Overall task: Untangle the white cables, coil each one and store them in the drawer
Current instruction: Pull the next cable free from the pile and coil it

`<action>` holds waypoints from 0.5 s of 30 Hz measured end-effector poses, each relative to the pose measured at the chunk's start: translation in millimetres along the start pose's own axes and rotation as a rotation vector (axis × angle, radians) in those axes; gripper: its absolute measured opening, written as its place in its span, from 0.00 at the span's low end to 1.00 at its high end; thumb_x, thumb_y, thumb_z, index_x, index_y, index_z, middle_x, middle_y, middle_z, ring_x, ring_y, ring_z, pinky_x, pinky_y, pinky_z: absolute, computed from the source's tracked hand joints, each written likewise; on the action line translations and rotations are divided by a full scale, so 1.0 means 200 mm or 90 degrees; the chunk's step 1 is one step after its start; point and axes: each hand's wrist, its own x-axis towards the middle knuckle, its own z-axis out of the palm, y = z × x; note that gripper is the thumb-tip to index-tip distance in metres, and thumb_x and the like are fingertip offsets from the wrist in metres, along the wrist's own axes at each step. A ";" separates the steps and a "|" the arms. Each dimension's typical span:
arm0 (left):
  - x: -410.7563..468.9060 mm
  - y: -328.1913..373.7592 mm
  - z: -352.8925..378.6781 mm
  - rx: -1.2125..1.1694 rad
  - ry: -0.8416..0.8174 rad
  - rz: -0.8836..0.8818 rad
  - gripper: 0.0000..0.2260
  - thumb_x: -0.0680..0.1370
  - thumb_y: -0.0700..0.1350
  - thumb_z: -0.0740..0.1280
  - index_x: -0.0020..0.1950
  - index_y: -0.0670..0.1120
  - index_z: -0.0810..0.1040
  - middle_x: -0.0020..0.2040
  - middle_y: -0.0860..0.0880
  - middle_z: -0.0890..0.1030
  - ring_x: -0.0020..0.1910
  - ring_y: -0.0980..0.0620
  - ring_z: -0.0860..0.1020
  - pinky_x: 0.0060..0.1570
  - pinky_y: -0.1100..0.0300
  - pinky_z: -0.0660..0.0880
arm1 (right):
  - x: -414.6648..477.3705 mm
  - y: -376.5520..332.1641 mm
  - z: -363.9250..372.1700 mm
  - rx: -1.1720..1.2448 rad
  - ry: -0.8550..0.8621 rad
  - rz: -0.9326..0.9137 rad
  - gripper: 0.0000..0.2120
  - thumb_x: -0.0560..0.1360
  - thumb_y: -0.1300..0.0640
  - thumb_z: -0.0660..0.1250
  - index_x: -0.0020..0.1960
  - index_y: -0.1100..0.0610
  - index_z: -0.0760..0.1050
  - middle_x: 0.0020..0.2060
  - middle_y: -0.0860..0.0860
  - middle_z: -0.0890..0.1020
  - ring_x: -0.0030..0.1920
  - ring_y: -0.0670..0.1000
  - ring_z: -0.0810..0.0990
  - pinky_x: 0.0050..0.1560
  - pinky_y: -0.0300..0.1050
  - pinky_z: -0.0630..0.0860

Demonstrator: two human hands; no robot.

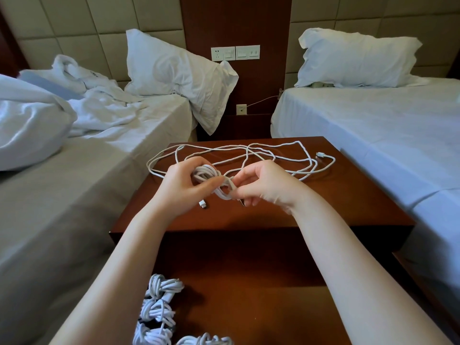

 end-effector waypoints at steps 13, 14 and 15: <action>0.00 -0.01 0.03 -0.098 -0.109 -0.089 0.09 0.77 0.44 0.68 0.44 0.37 0.78 0.30 0.47 0.80 0.27 0.52 0.77 0.29 0.64 0.74 | 0.00 0.01 0.03 0.110 -0.062 0.025 0.05 0.76 0.58 0.69 0.48 0.60 0.76 0.24 0.45 0.75 0.23 0.41 0.66 0.23 0.32 0.61; 0.00 -0.01 0.03 -0.111 -0.114 -0.092 0.09 0.77 0.42 0.68 0.44 0.36 0.78 0.30 0.48 0.80 0.27 0.53 0.77 0.29 0.65 0.74 | 0.00 0.01 0.03 0.107 -0.048 0.017 0.04 0.77 0.59 0.68 0.47 0.60 0.75 0.22 0.43 0.74 0.22 0.40 0.68 0.23 0.30 0.63; 0.00 0.00 0.03 -0.122 -0.117 -0.093 0.09 0.77 0.42 0.67 0.44 0.35 0.78 0.29 0.49 0.80 0.27 0.54 0.76 0.28 0.66 0.73 | 0.00 0.01 0.04 0.109 -0.033 0.008 0.04 0.77 0.60 0.67 0.48 0.61 0.75 0.21 0.43 0.75 0.22 0.40 0.71 0.23 0.29 0.64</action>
